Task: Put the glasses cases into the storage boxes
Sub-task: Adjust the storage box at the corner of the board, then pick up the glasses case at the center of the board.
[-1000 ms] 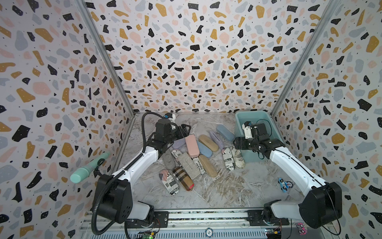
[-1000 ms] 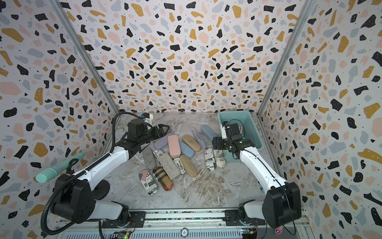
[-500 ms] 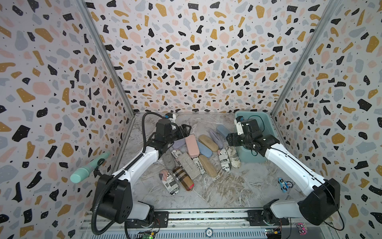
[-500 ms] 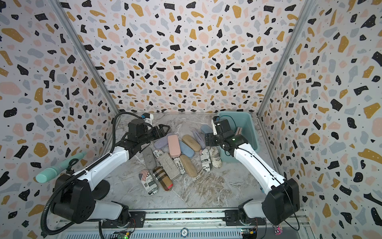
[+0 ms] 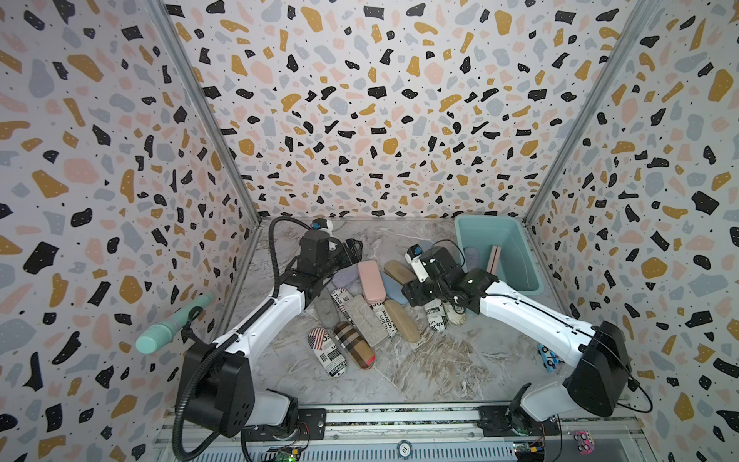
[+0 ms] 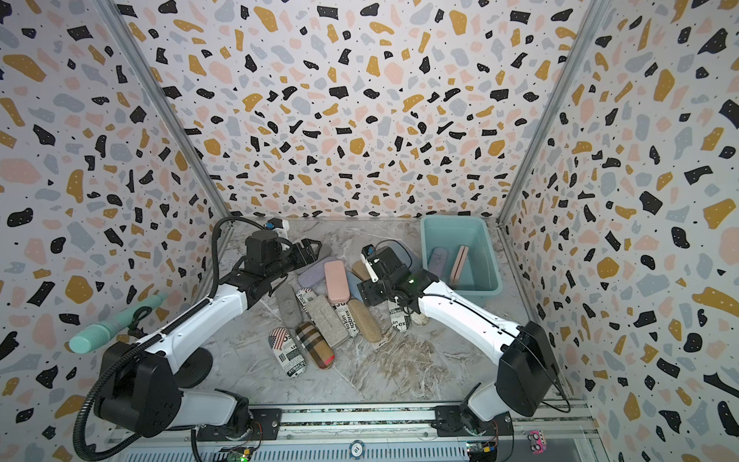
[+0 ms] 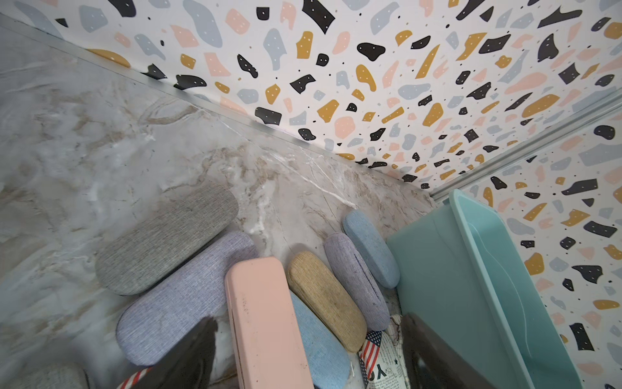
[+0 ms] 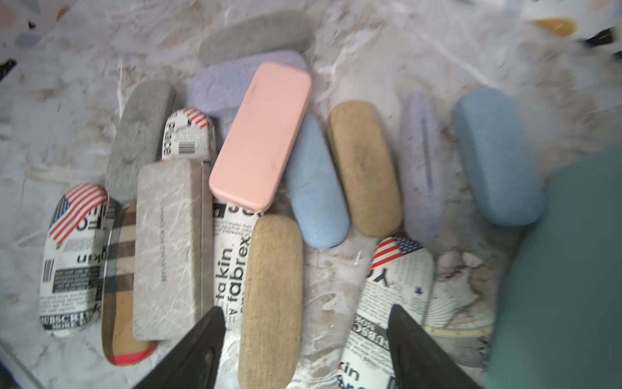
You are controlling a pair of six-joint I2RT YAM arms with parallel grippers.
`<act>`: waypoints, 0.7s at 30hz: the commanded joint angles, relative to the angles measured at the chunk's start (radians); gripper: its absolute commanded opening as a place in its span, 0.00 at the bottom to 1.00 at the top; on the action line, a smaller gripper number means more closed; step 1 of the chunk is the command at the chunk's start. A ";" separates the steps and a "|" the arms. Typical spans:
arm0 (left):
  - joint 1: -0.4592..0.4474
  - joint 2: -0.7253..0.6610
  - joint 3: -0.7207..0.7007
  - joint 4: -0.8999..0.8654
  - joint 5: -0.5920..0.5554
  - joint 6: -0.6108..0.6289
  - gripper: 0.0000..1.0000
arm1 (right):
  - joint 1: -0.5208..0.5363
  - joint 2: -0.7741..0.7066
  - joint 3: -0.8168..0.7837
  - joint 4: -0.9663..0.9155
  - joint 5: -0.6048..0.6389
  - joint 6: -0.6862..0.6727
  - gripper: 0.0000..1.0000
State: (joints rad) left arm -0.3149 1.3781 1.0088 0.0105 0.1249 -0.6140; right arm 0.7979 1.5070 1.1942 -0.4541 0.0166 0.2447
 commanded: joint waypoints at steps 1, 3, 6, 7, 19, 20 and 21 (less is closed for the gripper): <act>0.006 -0.028 0.023 0.001 -0.041 0.009 0.87 | 0.021 0.050 -0.063 0.062 -0.114 0.032 0.78; 0.005 -0.026 0.023 0.004 -0.037 0.009 0.87 | 0.021 0.079 -0.091 0.101 -0.123 0.048 0.79; 0.005 -0.021 0.025 0.003 -0.028 0.008 0.87 | 0.021 0.127 -0.110 0.150 -0.157 0.053 0.80; 0.005 -0.020 0.024 0.003 -0.024 0.008 0.87 | 0.020 0.142 -0.112 0.159 -0.155 0.051 0.81; 0.005 -0.014 0.026 0.013 0.008 0.008 0.87 | -0.063 0.193 -0.191 0.249 -0.235 0.060 0.74; 0.005 -0.012 0.025 0.013 0.010 0.008 0.87 | -0.063 0.197 -0.195 0.248 -0.234 0.056 0.74; 0.005 -0.012 0.026 0.013 0.012 0.007 0.86 | -0.062 0.198 -0.201 0.250 -0.233 0.053 0.74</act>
State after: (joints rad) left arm -0.3145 1.3727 1.0088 0.0036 0.1196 -0.6140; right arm 0.7410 1.7081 1.0077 -0.2192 -0.2020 0.2977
